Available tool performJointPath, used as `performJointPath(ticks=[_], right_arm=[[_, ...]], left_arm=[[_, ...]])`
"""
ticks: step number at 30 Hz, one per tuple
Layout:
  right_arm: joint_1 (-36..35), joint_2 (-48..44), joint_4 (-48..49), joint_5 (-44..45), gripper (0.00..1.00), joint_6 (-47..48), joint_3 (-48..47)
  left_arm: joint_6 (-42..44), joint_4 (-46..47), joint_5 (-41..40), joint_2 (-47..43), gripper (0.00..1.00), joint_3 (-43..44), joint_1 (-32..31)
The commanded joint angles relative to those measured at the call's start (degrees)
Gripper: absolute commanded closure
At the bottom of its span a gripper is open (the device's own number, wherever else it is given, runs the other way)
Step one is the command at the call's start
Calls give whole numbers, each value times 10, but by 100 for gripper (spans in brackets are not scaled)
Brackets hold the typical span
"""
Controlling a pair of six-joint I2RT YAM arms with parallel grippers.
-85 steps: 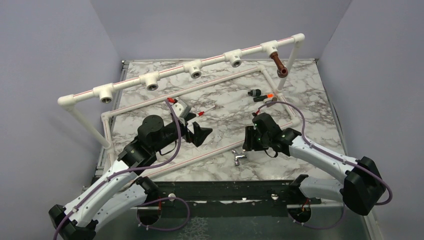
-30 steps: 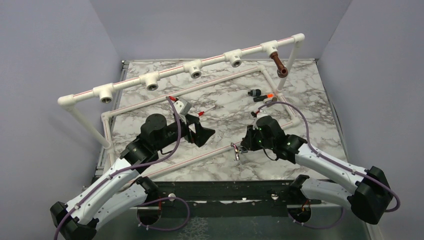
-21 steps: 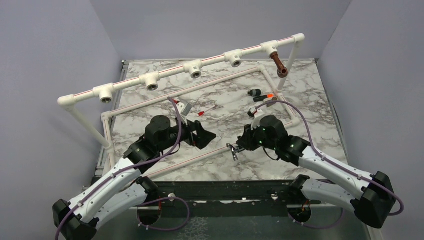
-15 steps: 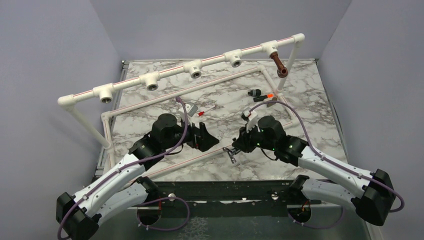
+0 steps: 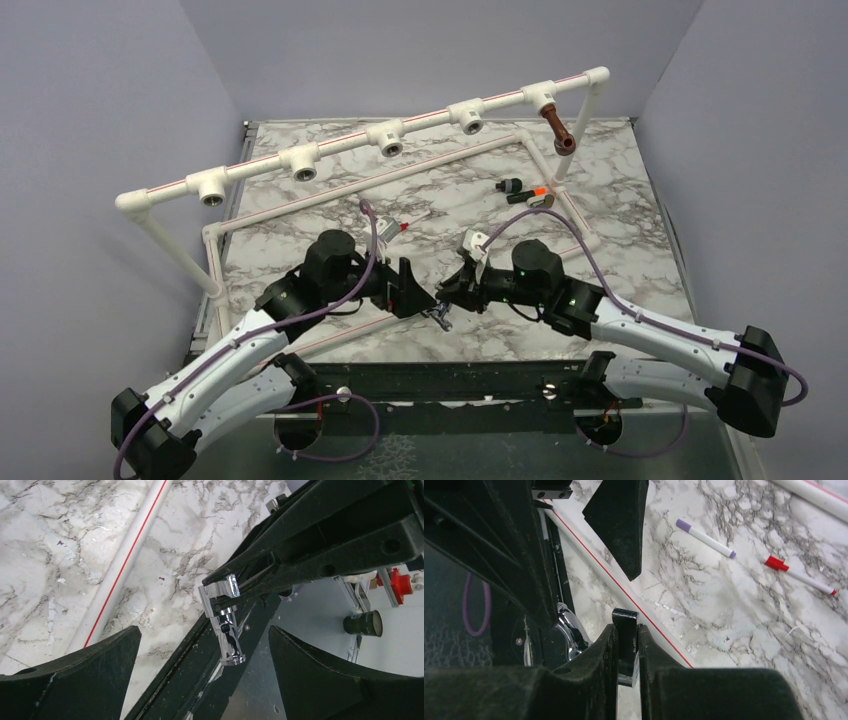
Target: Install the water faucets
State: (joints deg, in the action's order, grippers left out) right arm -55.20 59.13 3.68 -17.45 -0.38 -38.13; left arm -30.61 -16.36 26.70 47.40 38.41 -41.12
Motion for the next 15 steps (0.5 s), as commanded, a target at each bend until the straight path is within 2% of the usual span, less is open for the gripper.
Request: performJointPath(ticks=[1,9,15], right_arm=[[-3,-37,133,-71,99,59,33],[-3,-61,214,-139,100,124,64],[-3,-90,336,-211,99,144,105]], left_arm=[[-5,-10,45,-43,1,-3,-3],[-22,53,91,-103,2,-23,-2],[-42,112,121,-125,3,-48,-2]])
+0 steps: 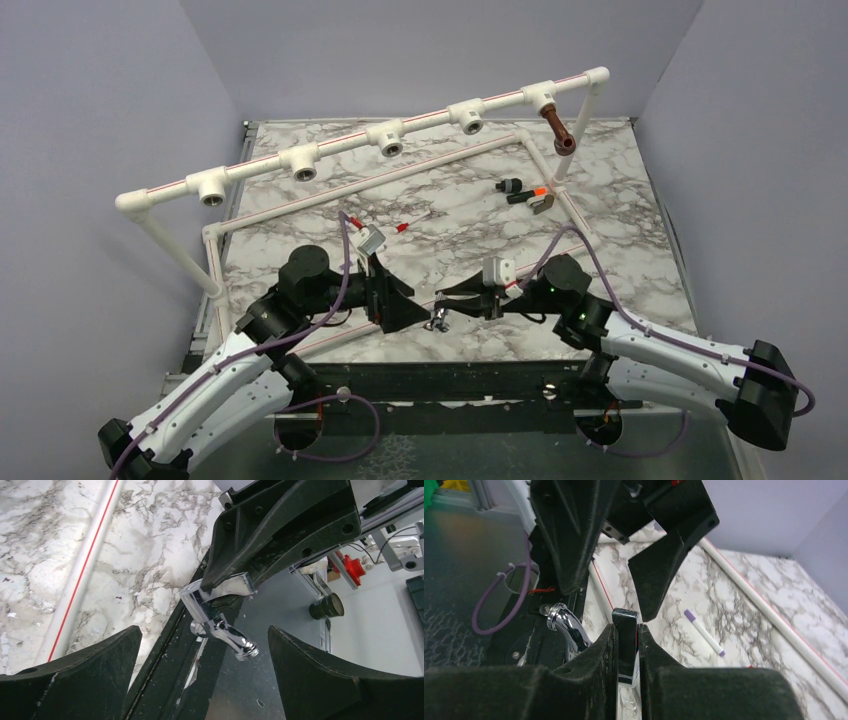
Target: Install the water faucets
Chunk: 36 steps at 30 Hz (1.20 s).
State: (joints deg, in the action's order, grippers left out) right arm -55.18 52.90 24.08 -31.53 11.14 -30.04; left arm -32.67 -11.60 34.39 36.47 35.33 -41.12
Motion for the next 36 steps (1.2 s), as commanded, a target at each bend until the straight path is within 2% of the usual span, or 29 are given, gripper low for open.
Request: performJointPath(ticks=[1,6,12,20,32,36], right_arm=[[-4,-32,150,-79,100,33,29],[-3,-43,174,-107,99,56,24],[-4,-26,286,-136,99,34,17],[-4,41,451,-179,99,-33,-15],[-4,184,746,-176,99,-215,-67],[-4,222,765,-172,99,-249,-108]], left_arm=[[-26,75,47,-20,4,-22,-3],[-54,144,64,-34,5,-48,-2],[-120,280,102,-18,6,-79,-2],[-145,360,147,-21,9,-68,-3],[-179,507,198,-33,9,-70,-3],[-176,527,219,-30,8,-60,-4]])
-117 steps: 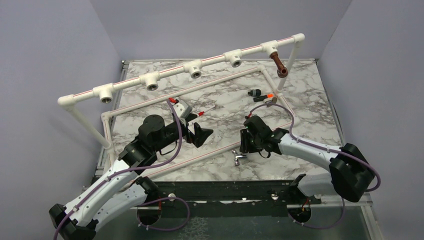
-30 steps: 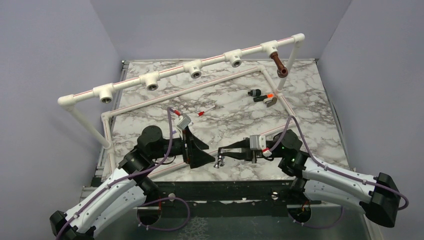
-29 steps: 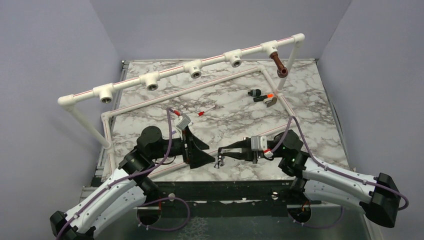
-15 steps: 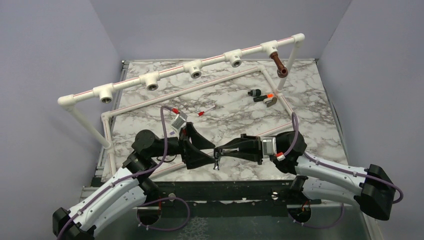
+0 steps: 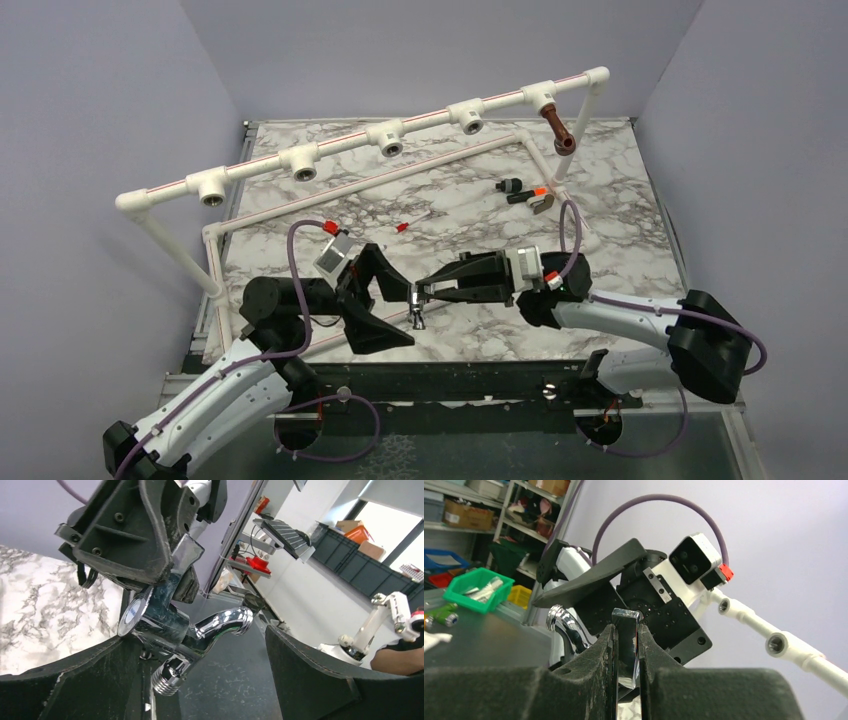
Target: Install the water faucets
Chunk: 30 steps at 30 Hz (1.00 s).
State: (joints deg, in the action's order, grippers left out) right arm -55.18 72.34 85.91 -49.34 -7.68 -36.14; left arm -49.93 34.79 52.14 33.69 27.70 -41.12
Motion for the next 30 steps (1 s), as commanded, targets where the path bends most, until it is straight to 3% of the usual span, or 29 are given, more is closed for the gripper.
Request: performJointPath(ticks=[1,7,10,21,25,28,30], right_arm=[[-4,34,147,6,99,-65,-56],[-3,60,147,14,99,-89,-105],[-3,71,147,13,99,-96,-121],[-3,85,147,13,99,-114,-129],[-4,80,147,16,99,-113,-118],[-4,76,146,21,99,-113,-109],[-4,70,146,25,89,-111,-99]], left_arm=[[-2,66,46,-1,8,18,-4],[5,88,61,3,10,20,-8],[5,107,66,6,17,23,-11],[6,123,63,9,67,30,-17],[6,124,59,11,99,32,-16],[6,124,56,10,100,30,-17],[6,124,53,7,100,30,-17]])
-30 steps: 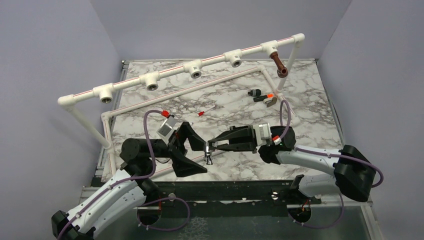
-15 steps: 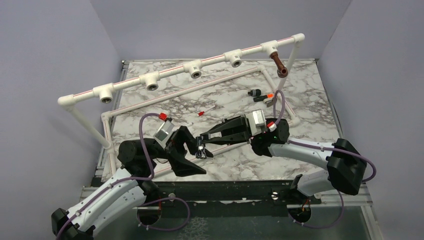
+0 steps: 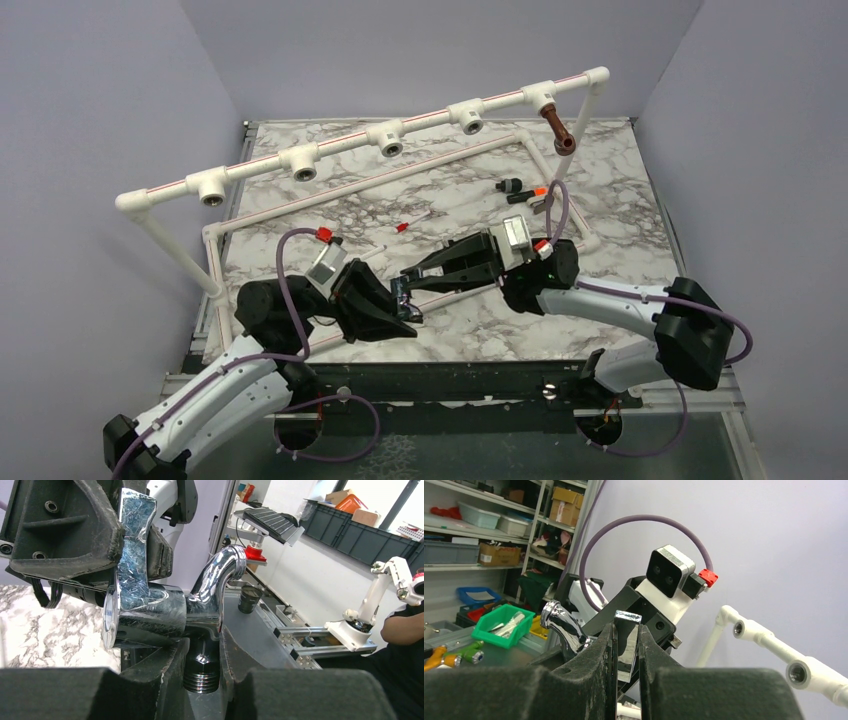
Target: Install the water faucets
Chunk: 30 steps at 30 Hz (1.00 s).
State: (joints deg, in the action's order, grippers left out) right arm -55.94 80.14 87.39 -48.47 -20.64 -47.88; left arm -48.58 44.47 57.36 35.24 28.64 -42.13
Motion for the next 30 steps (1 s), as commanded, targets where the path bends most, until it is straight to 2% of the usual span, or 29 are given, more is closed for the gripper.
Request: performJointPath(ticks=[1,6,10,14,18,22,27,30], right_arm=[[4,-13,132,22,80,21,25],[4,-52,126,77,52,46,78],[5,-94,72,89,42,70,108],[5,-153,-32,91,36,106,133],[4,-232,-215,120,31,156,141],[4,-310,-427,159,29,197,126],[4,-368,-685,256,28,201,82],[4,-389,-794,303,28,190,63]], left_arm=[[-8,27,0,-10,100,19,-7],[-8,28,1,-13,100,17,-7],[-5,27,1,-11,100,14,-7],[-2,26,4,-3,100,16,-7],[19,-3,6,7,100,20,-6],[77,-67,6,22,100,32,-6],[189,-210,-3,41,100,73,-7],[291,-343,-38,51,100,117,-7]])
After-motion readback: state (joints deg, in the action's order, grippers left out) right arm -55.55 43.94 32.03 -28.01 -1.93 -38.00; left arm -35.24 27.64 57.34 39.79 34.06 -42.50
